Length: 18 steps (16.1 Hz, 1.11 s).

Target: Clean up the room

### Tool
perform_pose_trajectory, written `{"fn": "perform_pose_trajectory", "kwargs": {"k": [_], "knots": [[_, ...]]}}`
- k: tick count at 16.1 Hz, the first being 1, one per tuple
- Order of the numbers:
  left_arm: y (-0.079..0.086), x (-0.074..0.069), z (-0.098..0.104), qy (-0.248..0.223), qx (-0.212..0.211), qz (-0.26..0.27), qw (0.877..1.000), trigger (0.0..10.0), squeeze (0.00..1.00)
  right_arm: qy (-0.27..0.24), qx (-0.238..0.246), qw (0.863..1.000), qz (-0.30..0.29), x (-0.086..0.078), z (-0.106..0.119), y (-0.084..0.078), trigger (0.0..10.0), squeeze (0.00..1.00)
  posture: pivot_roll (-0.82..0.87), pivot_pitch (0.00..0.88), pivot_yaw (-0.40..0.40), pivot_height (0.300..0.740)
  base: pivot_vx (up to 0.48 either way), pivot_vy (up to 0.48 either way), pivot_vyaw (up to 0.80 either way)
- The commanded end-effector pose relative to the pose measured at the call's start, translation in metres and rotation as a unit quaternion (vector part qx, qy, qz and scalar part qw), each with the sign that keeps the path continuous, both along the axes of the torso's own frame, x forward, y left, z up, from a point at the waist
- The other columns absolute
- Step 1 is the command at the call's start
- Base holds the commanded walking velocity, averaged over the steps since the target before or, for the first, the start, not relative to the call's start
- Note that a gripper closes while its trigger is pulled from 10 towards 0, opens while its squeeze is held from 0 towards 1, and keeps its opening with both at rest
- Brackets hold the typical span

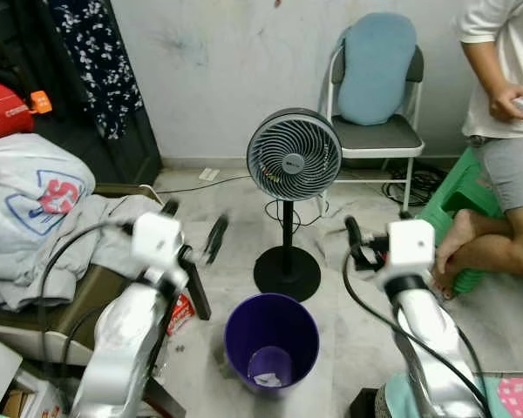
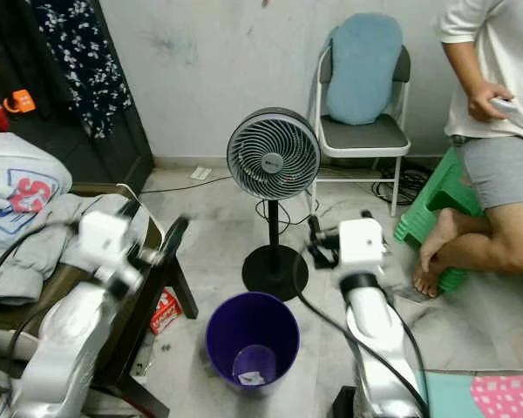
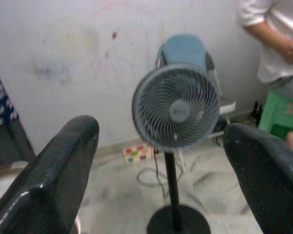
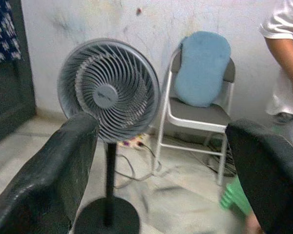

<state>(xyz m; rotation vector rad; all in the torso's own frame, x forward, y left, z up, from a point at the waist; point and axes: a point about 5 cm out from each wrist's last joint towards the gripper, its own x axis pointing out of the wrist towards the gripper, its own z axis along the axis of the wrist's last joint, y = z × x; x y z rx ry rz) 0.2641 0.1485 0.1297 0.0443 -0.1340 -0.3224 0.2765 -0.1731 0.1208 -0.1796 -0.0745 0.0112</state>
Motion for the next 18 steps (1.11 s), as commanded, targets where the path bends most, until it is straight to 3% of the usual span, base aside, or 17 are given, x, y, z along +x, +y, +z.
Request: {"fn": "perform_pose_trajectory", "kwargs": {"k": [1, 3, 6, 11, 15, 18], "knots": [[0.004, -0.004, 0.003, -0.002, 0.0, -0.003, 1.0, 10.0, 0.0, -0.005, -0.005, 1.0, 0.004, -0.003, 0.005, 0.001, 10.0, 0.0, -0.05, 0.0, 0.048, 0.74, 0.0, 0.0, 0.8], [0.0, -0.009, -0.001, 0.004, -0.002, -0.005, 1.0, 10.0, 0.0, 0.005, -0.006, 1.0, 0.02, -0.005, 0.002, 0.004, 10.0, 0.0, -0.04, 0.0, 0.025, 0.74, 0.0, 0.0, 0.8], [-0.007, -0.008, 0.003, 0.0, -0.008, -0.01, 1.0, 10.0, 0.0, 0.0, -0.012, 0.999, 0.043, 0.003, 0.01, 0.011, 10.0, 0.0, -0.04, 0.0, 0.001, 0.74, 0.0, 0.0, 0.8], [-0.002, -0.014, 0.004, -0.003, -0.014, -0.013, 1.0, 10.0, 0.0, 0.0, -0.023, 0.999, 0.048, 0.005, 0.014, 0.01, 10.0, 0.0, -0.03, 0.0, -0.019, 0.74, 0.0, 0.0, 0.8], [-0.006, -0.01, 0.004, -0.003, -0.009, -0.008, 1.0, 10.0, 0.0, 0.002, -0.027, 0.998, 0.058, 0.005, 0.013, 0.012, 10.0, 0.0, -0.04, 0.0, -0.025, 0.74, 0.0, 0.0, 0.8], [-0.006, -0.008, 0.004, -0.006, 0.002, 0.004, 1.0, 10.0, 0.0, -0.001, -0.025, 0.998, 0.061, 0.009, 0.016, 0.012, 10.0, 0.0, -0.03, 0.0, -0.026, 0.74, 0.0, 0.0, 0.0]]}}
